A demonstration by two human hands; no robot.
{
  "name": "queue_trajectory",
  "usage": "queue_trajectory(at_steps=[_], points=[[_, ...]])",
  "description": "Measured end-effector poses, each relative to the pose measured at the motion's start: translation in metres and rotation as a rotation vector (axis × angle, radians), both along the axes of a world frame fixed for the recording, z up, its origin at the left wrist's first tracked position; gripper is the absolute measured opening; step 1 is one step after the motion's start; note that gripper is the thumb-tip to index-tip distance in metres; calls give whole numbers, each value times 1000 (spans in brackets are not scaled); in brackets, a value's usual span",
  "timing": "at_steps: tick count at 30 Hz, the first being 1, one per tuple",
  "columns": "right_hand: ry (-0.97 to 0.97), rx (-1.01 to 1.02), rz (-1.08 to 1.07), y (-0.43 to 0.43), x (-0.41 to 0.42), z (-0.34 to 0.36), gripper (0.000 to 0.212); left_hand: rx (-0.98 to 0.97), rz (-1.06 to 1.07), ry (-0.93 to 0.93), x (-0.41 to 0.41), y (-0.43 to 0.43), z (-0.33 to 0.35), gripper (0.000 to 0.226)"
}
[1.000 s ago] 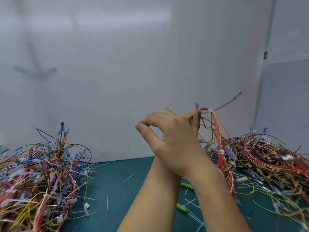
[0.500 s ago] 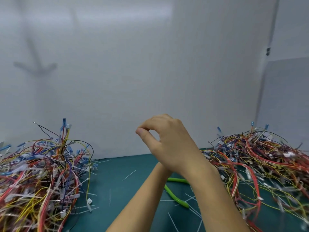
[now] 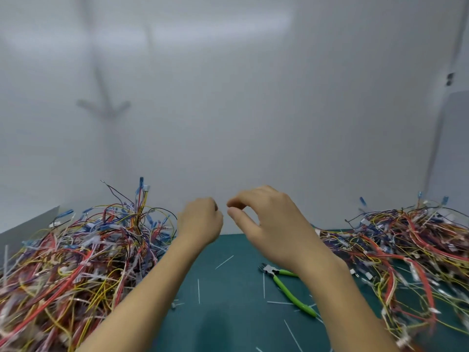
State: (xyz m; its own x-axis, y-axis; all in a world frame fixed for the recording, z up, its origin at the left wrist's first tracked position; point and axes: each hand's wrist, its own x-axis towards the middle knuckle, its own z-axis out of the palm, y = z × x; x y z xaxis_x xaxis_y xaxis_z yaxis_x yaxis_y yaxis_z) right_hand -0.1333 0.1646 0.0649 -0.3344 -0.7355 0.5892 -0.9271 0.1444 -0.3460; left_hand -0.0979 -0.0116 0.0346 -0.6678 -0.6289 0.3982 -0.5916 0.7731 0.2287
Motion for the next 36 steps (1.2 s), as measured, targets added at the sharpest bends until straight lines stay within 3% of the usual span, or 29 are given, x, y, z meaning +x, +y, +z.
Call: queue_trajectory(at_steps=[4, 6, 12, 17, 20, 22, 29, 32, 36], points=[[15, 43, -4, -4, 3, -4, 28, -302, 333, -131, 43, -28, 8, 29], [22, 61, -6, -5, 2, -5, 29, -355, 403, -149, 59, -29, 12, 31], [34, 66, -11, -5, 1, -5, 29, -224, 483, -176, 109, -37, 37, 42], [37, 74, -5, -5, 1, -5, 29, -214, 516, -363, 144, -43, 59, 46], [37, 95, -7, -4, 1, -5, 29, -217, 516, -413, 145, -44, 58, 30], [34, 110, -4, -3, 2, -5, 29, -240, 505, -377, 139, -43, 50, 22], [18, 99, -2, -1, 1, -4, 26, -99, 509, -88, 132, -53, 36, 32], [16, 95, -11, 0, 0, -3, 25, -46, 470, -83, 136, -59, 40, 32], [11, 98, -12, 0, 0, -3, 25, -265, 532, -54, 136, -59, 43, 19]])
